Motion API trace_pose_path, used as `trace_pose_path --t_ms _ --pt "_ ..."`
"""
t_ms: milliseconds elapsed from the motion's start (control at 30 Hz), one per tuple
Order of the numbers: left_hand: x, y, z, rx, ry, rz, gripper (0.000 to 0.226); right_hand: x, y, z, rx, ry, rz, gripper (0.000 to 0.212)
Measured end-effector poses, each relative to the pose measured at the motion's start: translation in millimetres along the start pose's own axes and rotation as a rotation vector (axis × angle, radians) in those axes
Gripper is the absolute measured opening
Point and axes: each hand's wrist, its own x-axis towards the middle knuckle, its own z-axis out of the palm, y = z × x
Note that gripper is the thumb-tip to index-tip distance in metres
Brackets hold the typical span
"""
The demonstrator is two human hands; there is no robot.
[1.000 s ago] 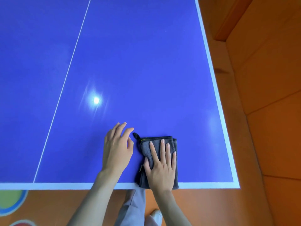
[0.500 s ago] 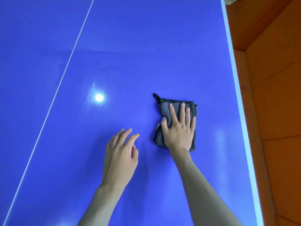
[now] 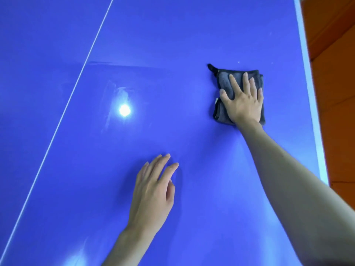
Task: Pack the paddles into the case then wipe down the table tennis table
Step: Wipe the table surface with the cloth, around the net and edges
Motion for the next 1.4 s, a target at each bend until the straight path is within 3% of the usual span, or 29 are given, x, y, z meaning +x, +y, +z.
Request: trace_pose_path --t_ms 133,267,567,1000,1200,1400 --pt "-11 5 0 0.007 0.007 0.044 0.044 -6 4 1 0.023 -0.024 -0.029 0.061" --pt "-34 19 -7 0.004 0.017 0.046 0.044 -67 11 5 0.038 0.007 -0.041 0.059" --pt "-130 66 -14 0.072 -0.021 0.125 0.043 -310 57 21 -0.004 0.051 -0.065 0.063" --pt "-244 112 -22 0.111 -0.045 0.027 0.042 -603 118 35 0.000 0.108 -0.031 0.061" --pt "-236 119 -16 0.103 -0.062 0.039 0.042 -584 121 33 -0.017 0.110 -0.041 0.063" --pt "-193 125 -5 0.065 -0.040 0.042 0.043 -477 118 28 -0.015 0.149 0.014 0.064"
